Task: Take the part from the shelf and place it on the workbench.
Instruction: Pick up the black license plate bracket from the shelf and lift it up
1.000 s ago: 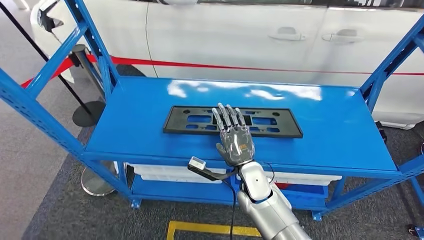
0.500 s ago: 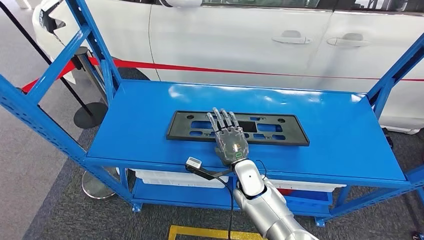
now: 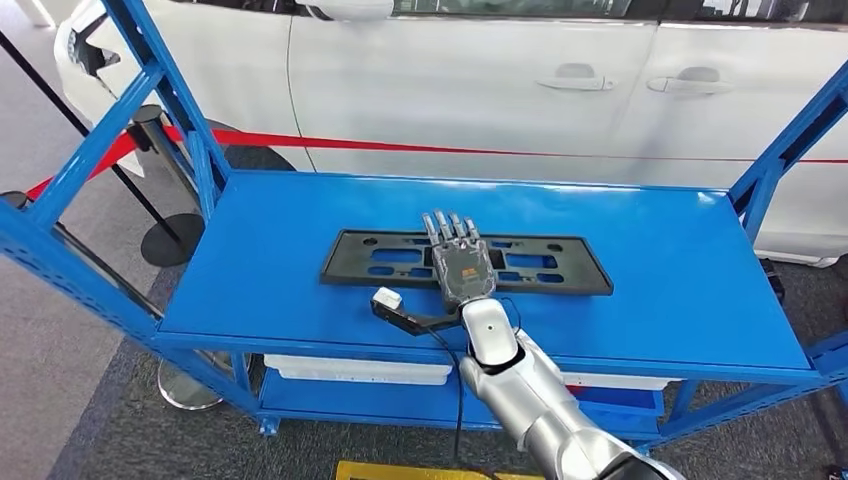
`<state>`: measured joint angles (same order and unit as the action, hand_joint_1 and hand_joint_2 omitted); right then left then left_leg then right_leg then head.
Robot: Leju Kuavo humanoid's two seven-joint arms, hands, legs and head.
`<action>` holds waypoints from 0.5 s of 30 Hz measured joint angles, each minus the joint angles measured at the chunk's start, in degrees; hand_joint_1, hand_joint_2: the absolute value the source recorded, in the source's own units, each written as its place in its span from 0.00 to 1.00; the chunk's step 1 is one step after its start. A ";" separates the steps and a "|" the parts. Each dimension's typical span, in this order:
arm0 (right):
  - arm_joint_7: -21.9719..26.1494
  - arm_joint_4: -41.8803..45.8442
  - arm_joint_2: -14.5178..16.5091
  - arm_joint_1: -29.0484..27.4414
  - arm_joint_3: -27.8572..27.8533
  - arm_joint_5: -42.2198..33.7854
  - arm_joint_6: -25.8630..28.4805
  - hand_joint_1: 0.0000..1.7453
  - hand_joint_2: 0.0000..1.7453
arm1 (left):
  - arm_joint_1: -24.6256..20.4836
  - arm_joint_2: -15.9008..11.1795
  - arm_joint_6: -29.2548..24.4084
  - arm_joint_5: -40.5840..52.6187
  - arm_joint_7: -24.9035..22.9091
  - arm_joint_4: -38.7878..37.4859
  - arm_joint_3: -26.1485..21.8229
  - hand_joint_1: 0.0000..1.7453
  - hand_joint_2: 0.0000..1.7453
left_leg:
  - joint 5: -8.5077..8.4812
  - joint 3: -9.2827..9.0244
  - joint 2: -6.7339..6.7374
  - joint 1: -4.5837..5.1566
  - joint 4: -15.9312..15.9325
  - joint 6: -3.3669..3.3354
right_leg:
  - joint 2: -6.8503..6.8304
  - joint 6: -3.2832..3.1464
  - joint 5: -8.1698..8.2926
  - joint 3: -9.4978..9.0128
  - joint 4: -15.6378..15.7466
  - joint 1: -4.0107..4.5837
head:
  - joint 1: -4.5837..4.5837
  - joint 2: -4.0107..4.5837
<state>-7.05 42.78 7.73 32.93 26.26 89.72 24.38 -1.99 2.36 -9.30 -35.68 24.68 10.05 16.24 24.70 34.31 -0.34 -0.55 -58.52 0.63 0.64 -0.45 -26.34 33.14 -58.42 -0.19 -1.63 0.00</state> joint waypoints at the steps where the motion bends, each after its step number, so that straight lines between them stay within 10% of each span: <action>1: -0.13 -0.40 0.09 0.51 -0.02 -0.08 -0.05 1.00 1.00 | -0.06 0.00 0.08 -0.03 0.05 0.00 0.06 0.00 0.00 | 0.02 -0.04 -0.04 0.10 0.18 -0.37 | 0.02 0.30 0.00 -0.01 0.08 0.04 | 0.01 0.00; 4: 0.10 -1.16 0.40 1.72 -0.27 -0.36 -0.06 1.00 1.00 | -0.10 0.09 0.03 -0.31 -0.03 0.00 0.17 0.00 0.00 | -0.32 -0.32 0.08 -0.25 0.82 -1.52 | -0.14 1.10 -1.27 0.65 -1.51 -0.01 | 0.02 0.00; 9: 1.81 -2.07 0.56 2.44 -1.28 -1.99 -0.43 1.00 1.00 | -0.09 0.10 -1.10 -1.04 -0.72 0.00 0.18 0.00 0.00 | -0.23 -0.50 0.08 -0.31 0.97 -2.19 | -0.31 1.70 -6.92 8.35 -16.20 -0.28 | 0.03 0.00; 13: 4.40 -1.95 1.01 3.19 -2.32 -4.84 -0.09 1.00 1.00 | -0.08 0.27 -1.92 -1.74 -0.93 0.00 0.14 0.00 0.00 | 0.37 -1.12 -0.04 -0.21 0.71 -1.58 | -0.41 1.14 0.22 3.15 -4.12 -0.29 | 0.03 0.00; 15: 5.70 -1.38 1.31 3.28 -2.80 -6.48 0.04 1.00 1.00 | -0.09 0.35 -2.27 -2.07 -0.92 0.00 0.06 0.00 0.00 | 0.60 -1.21 -0.05 -0.07 0.64 -0.99 | -0.41 0.75 1.20 1.38 -0.21 -0.07 | 0.02 0.00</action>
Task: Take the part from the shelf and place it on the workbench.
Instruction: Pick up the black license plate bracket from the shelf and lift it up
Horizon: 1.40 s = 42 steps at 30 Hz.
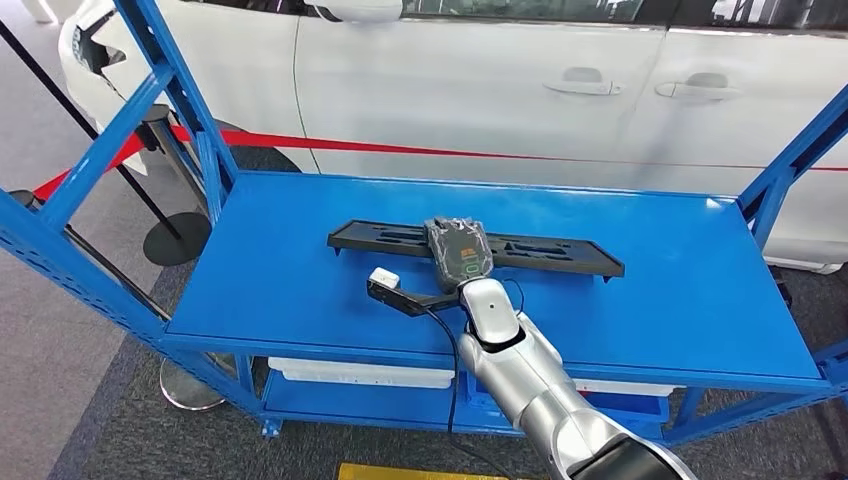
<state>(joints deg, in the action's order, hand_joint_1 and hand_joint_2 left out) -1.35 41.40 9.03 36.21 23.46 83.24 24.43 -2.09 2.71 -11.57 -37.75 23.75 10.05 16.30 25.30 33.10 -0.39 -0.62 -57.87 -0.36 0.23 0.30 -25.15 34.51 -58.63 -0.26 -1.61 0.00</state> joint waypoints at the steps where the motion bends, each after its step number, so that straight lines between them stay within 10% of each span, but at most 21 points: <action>1: 0.50 0.48 0.16 -0.09 -0.18 -0.78 0.03 1.00 1.00 | 0.00 0.03 -0.13 -0.12 0.01 0.00 -0.05 0.00 0.00 | 0.03 -0.02 0.01 0.04 0.05 0.33 | 0.05 -0.20 -0.12 -0.07 0.18 0.15 | 0.00 0.00; 4: 2.51 2.58 0.62 -0.46 -0.86 -4.48 -0.29 1.00 1.00 | 0.02 0.11 -0.51 -0.43 0.10 0.00 -0.35 0.00 0.00 | 1.05 0.27 0.08 -0.11 -1.08 1.33 | 0.04 -1.22 0.13 -0.40 0.73 -0.09 | 0.00 0.00; 9: 10.73 8.74 1.17 -3.24 -2.95 -20.56 -3.92 1.00 1.00 | 0.15 0.26 -2.14 -0.88 0.01 0.00 -0.78 0.00 0.00 | 7.55 7.29 0.15 -0.27 -16.00 2.11 | -0.08 -2.05 0.00 -0.70 0.93 0.01 | -0.01 0.00; 14: 20.10 23.25 1.13 -7.08 -5.27 -48.79 -9.08 1.00 1.00 | 0.27 0.26 -4.24 -0.90 -0.60 0.00 -0.93 0.00 0.00 | 0.28 0.72 0.11 -0.16 -2.25 1.42 | 0.53 -1.43 -0.58 -1.44 0.71 0.31 | -0.01 0.00; 19: 22.66 40.58 -0.10 -12.14 -7.15 -68.38 -11.73 1.00 1.00 | 0.27 0.40 -5.65 -0.98 -0.97 0.00 -0.94 0.00 0.00 | -0.15 -0.41 -0.02 -0.09 0.38 -0.45 | 0.56 0.14 -1.39 -1.23 -0.09 0.32 | 0.01 0.00; 23: 23.88 51.99 -2.51 -16.74 -8.94 -75.38 -12.27 1.00 1.00 | 0.38 0.52 -5.75 -1.24 -1.11 0.00 -0.97 0.00 0.00 | -0.36 -0.23 0.04 -0.07 0.63 -1.43 | 0.37 1.12 -7.84 4.73 -12.37 -0.08 | 0.01 0.00; 25: 24.72 55.95 -3.83 -18.97 -9.93 -77.31 -12.41 1.00 1.00 | 0.52 0.53 -5.41 -1.24 -1.08 0.00 -0.98 0.00 0.00 | -0.28 -0.25 0.00 -0.04 0.59 -1.43 | 0.32 1.30 -8.00 6.44 -15.39 -0.20 | 0.01 0.00; 30: 27.62 62.68 -6.79 -23.33 -12.01 -81.78 -13.55 1.00 1.00 | 0.53 0.57 -4.98 -0.87 -0.52 0.00 -0.98 0.00 0.00 | 0.41 -0.52 -0.07 0.24 0.14 -0.54 | 0.01 0.56 -0.70 -0.44 -0.44 -0.16 | 0.01 0.00; 35: 29.64 65.82 -8.37 -26.78 -13.43 -84.35 -14.08 1.00 1.00 | 0.50 0.45 -4.76 -1.14 0.26 0.00 -0.99 0.00 0.00 | 1.99 0.09 0.05 0.27 -1.59 1.05 | 0.06 -0.93 -0.52 -0.83 0.64 -0.31 | 0.00 0.00; 39: 30.45 66.99 -8.86 -29.19 -13.96 -86.12 -14.06 1.00 1.00 | 0.47 0.39 -5.39 -1.07 0.37 0.00 -1.00 0.00 0.00 | 7.64 5.71 0.08 -0.01 -13.74 1.73 | -0.20 -1.68 -0.60 -0.95 0.68 -0.23 | -0.01 0.00; 42: 31.75 67.46 -9.12 -31.30 -14.15 -86.55 -14.04 1.00 1.00 | 0.49 0.26 -5.77 -1.37 0.23 0.00 -1.02 0.00 0.00 | 4.90 4.41 0.08 0.00 -11.00 1.36 | -0.16 -1.71 -0.63 -0.99 0.43 -0.09 | -0.01 0.00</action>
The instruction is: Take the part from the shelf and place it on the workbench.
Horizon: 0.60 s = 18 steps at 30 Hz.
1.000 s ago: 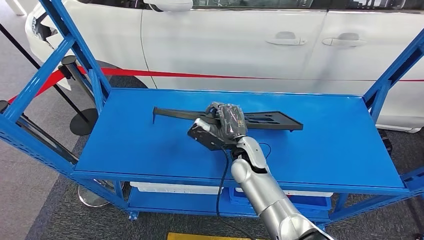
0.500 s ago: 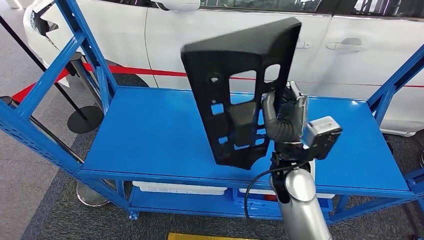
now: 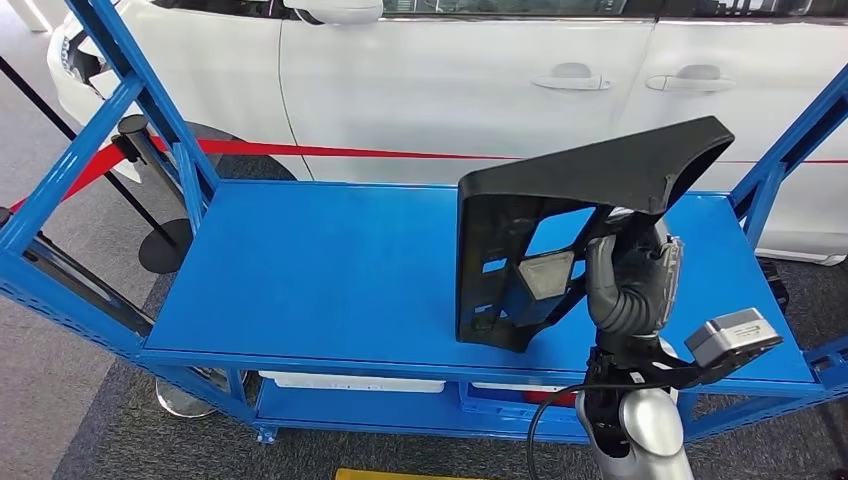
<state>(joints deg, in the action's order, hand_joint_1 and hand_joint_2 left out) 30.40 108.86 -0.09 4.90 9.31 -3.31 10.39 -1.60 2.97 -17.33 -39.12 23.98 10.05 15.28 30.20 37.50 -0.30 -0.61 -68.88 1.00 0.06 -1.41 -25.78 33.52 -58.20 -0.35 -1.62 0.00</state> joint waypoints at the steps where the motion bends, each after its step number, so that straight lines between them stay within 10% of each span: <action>1: 0.49 0.22 -0.03 -0.53 0.00 0.01 -0.03 1.00 1.00 | -0.02 -0.07 -0.14 -0.05 -0.07 0.00 -0.03 0.00 0.00 | -1.77 -1.83 0.00 0.08 3.83 -0.39 | 0.06 0.03 -0.03 -0.02 -0.05 0.03 | 0.00 0.00; 3: 1.30 0.62 -0.04 -1.25 0.03 0.09 -0.10 1.00 1.00 | -0.12 -0.25 -0.41 -0.20 -0.25 0.00 -0.14 0.00 0.00 | -3.90 -4.57 -0.02 0.36 9.62 -1.11 | 0.13 0.37 -0.04 0.11 -0.22 0.25 | 0.00 0.00; 7: 2.39 1.14 -0.04 -2.04 0.68 0.40 -0.33 1.00 1.00 | -0.35 -0.28 -0.72 -0.65 -0.66 0.00 -0.35 0.00 0.00 | -4.83 -5.00 -0.03 0.46 11.41 -2.03 | 0.09 1.66 -0.12 0.40 -0.38 0.22 | 0.01 0.00; 13: 2.96 1.75 -0.04 -2.51 2.10 1.44 0.12 1.00 1.00 | -0.47 -0.15 -1.30 -1.01 -1.16 0.00 -0.67 0.00 0.00 | -6.64 -3.43 0.36 0.07 12.11 -2.87 | 0.07 3.00 -9.86 5.14 -15.13 -0.53 | 0.03 0.00; 18: 3.56 2.09 -0.03 -2.73 3.20 3.46 1.52 1.00 1.00 | -0.49 0.08 -1.50 -1.02 -1.47 0.00 -0.94 0.00 0.00 | -7.67 -1.78 0.16 -0.05 11.12 -1.66 | 0.15 3.12 -4.37 -4.36 -1.46 -1.04 | 0.03 0.00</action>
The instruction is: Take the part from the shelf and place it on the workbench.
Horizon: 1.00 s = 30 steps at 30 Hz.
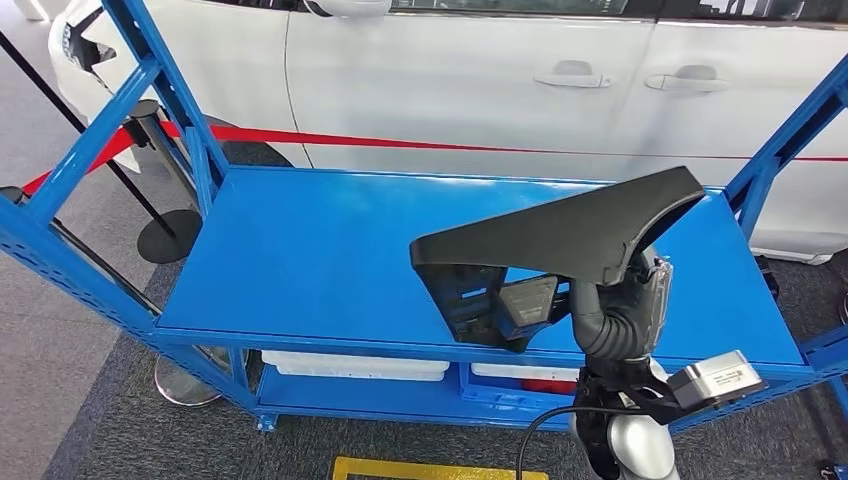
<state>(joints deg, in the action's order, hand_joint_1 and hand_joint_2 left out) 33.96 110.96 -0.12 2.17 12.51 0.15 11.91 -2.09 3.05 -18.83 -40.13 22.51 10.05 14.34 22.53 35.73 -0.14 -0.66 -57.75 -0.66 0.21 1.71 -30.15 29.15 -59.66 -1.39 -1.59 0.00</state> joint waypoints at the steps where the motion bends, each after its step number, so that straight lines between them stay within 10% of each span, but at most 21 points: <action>1: 0.14 0.14 0.01 -0.09 0.19 0.21 0.15 1.00 1.00 | -0.02 -0.01 -0.03 -0.01 -0.02 0.00 -0.03 0.00 0.00 | -0.21 0.21 -0.05 0.07 -0.21 0.38 | 0.13 -0.26 0.20 -0.55 1.26 0.11 | 0.00 0.00; 5: 0.70 0.35 0.01 -0.41 1.10 1.10 0.56 1.00 1.00 | 0.10 -0.07 -0.04 -0.11 -0.07 -0.02 -0.14 0.00 0.00 | 0.19 1.25 -0.19 -0.04 -1.17 1.91 | 0.13 -2.16 1.31 0.81 1.49 0.27 | -0.01 0.00; 10: 1.26 0.37 0.00 -1.54 2.34 -0.42 -1.21 1.00 1.00 | 0.07 -0.13 0.34 -0.51 -0.07 -0.02 -0.26 0.00 0.00 | 10.64 5.36 -0.10 -0.24 -16.23 2.49 | 0.29 -3.37 3.72 3.84 1.40 0.79 | -0.04 0.00; 13: 2.38 0.75 -0.01 -2.93 2.53 -1.41 -1.51 1.00 1.00 | 0.08 -0.16 0.76 -0.83 -0.10 -0.02 -0.41 0.00 0.00 | 7.97 -0.04 -0.64 0.13 -11.59 1.33 | 1.20 -3.37 5.05 5.58 1.23 1.38 | -0.05 0.00; 16: 3.23 1.63 -0.04 -4.29 2.51 -2.49 -1.55 1.00 1.00 | 0.17 -0.45 0.89 -1.03 -0.31 -0.02 -0.56 0.00 0.00 | 6.83 -7.49 -2.89 0.64 -0.53 -0.19 | 2.44 -2.86 6.37 6.60 1.23 1.48 | -0.02 0.00; 20: 3.99 2.86 -0.22 -6.84 2.24 -4.09 -1.53 1.00 1.00 | -0.08 -0.45 0.84 -1.33 -1.00 -0.02 -0.83 0.00 0.00 | 5.46 -8.16 -1.63 0.71 2.30 -0.67 | 3.43 -1.49 6.91 7.25 1.09 1.19 | -0.02 0.00; 25: 5.04 3.80 -0.60 -9.66 0.52 -5.04 -1.68 1.00 1.00 | 0.26 -0.43 0.91 -1.95 -1.42 -0.02 -1.32 0.00 0.00 | 2.93 -5.63 2.00 0.32 2.81 -1.11 | 0.46 -0.04 -2.86 11.52 -12.21 0.57 | 0.06 0.00; 27: 5.23 4.02 -0.60 -10.81 -0.63 -4.98 -1.65 1.00 1.00 | 0.26 -0.43 1.00 -2.06 -1.67 -0.02 -1.54 0.00 0.00 | 2.46 -4.06 3.41 0.09 1.94 -0.74 | -0.08 0.77 -1.33 9.85 -12.65 -0.11 | 0.06 0.00; 30: 5.54 4.62 -0.60 -12.01 -2.04 -4.75 -1.64 1.00 1.00 | 0.18 -0.58 0.94 -2.24 -2.33 -0.03 -1.70 0.00 0.00 | 2.32 -2.05 5.14 -0.11 -0.12 0.21 | -3.10 1.60 1.13 2.69 -3.27 -0.66 | 0.03 0.00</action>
<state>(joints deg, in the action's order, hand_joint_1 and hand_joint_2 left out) 39.50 115.58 -0.72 -9.84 10.47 -4.59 10.27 -1.91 2.46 -17.89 -42.38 20.18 10.03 12.64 24.86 33.68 5.00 -0.77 -57.87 -0.45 -2.89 3.31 -29.02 31.84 -62.93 -2.05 -1.56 0.00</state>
